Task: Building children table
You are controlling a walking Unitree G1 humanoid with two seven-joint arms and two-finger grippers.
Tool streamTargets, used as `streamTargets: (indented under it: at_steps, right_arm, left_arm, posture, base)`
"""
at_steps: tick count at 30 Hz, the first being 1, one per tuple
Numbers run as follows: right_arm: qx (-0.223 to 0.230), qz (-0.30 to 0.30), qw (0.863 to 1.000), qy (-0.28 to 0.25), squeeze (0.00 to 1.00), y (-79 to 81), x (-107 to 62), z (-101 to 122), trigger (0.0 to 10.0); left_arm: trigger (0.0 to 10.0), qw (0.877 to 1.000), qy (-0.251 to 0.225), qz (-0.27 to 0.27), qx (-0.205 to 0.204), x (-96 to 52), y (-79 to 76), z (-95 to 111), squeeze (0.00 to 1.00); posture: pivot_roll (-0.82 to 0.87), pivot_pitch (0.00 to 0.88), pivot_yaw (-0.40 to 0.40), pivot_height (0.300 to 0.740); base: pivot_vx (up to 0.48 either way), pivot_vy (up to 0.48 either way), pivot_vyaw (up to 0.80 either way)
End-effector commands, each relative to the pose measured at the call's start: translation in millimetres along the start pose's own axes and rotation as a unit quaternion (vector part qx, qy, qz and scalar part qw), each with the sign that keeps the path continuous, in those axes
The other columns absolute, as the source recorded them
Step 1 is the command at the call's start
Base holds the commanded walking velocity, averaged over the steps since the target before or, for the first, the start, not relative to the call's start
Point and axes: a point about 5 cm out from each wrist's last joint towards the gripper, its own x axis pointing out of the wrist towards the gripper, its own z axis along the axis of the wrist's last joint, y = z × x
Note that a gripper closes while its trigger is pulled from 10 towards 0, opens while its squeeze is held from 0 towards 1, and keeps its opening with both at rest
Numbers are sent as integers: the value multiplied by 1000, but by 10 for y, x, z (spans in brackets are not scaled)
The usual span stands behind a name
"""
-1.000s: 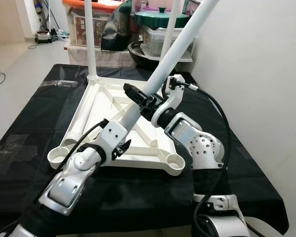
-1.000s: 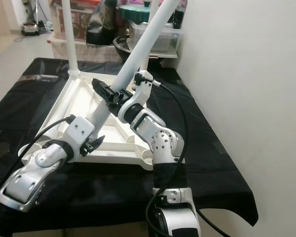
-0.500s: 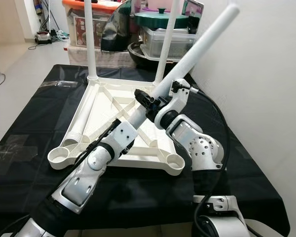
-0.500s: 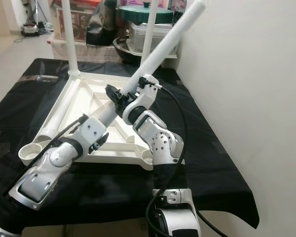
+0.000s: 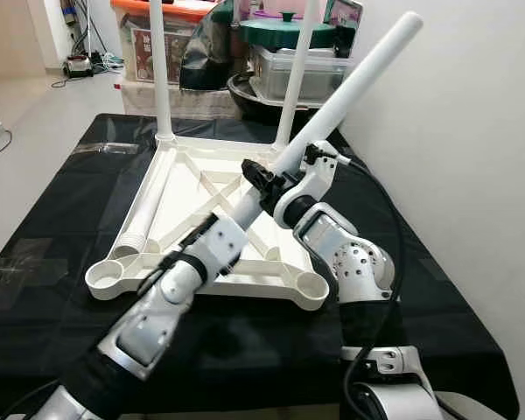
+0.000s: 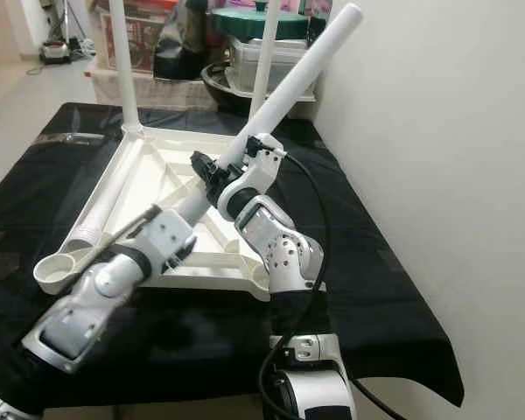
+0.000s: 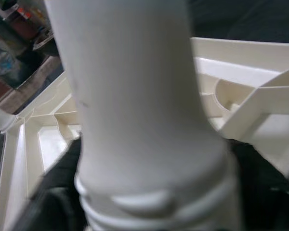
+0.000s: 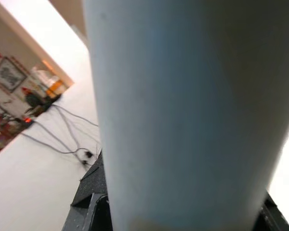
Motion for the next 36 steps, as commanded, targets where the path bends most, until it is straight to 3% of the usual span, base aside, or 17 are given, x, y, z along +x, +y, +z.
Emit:
streamTargets:
  at_steps: [1,4,5,9,12,16,17,18,22,23,25,32,36]
  right_arm:
    - [71,-4,997,5,0,35,-44,-344,0]
    - [65,-5,998,-1,0,23,-52,-311,0]
    - [50,-7,999,-13,0,-40,-45,-216,0]
    - [23,-6,999,-26,0,-110,-33,-79,0]
    - [12,-5,999,-30,0,-125,-31,-42,0]
    - [-42,0,998,-46,0,-216,-33,136,0]
    - [-82,-3,995,-55,0,-296,-46,258,0]
    - [-117,-12,991,-62,0,-395,-65,385,0]
    - [-140,-26,988,-67,0,-479,-82,481,0]
    - [-185,-67,977,-83,0,-662,-144,685,0]
    - [-225,-89,966,-94,0,-773,-215,805,0]
    - [-266,-125,952,-84,0,-1005,-386,892,0]
    - [-275,-126,950,-79,0,-1059,-435,900,0]
  left_arm:
    - [10000,999,-21,-32,-13,-7,-115,48,1000]
    - [10000,999,-18,-30,-27,-41,-67,42,1000]
    - [10000,999,-22,4,-34,-105,88,15,1000]
    - [10000,998,-34,37,-47,-226,254,4,1000]
    - [10000,997,-35,47,-45,-258,291,3,1000]
    - [10000,995,-18,96,-30,-404,468,-82,1000]
    - [10000,992,-8,120,-27,-507,561,-147,0]
    - [10000,990,1,138,-26,-617,625,-217,0]
    - [10000,988,7,152,-27,-695,658,-270,0]
    - [10000,986,29,160,-47,-802,586,-379,0]
    - [10000,983,48,157,-76,-845,485,-443,0]
    - [10000,984,59,136,-103,-893,259,-482,0]
    - [10000,981,66,136,-119,-903,232,-511,0]
  posture:
    - [76,0,-109,740]
    - [78,0,-107,740]
    - [87,0,-113,740]
    - [92,0,-116,740]
    - [94,0,-118,740]
    - [102,0,-126,740]
    - [109,0,-133,740]
    - [116,0,-142,740]
    - [116,0,-143,740]
    - [117,0,-151,740]
    - [117,0,-153,740]
    - [92,0,-146,740]
    - [89,0,-142,740]
  base:
    - [0,0,0]
    - [0,0,0]
    - [0,0,0]
    - [0,0,0]
    - [0,0,0]
    - [0,0,0]
    - [0,0,0]
    - [0,0,0]
    - [0,0,0]
    - [0,0,0]
    - [0,0,0]
    - [0,0,0]
    - [0,0,0]
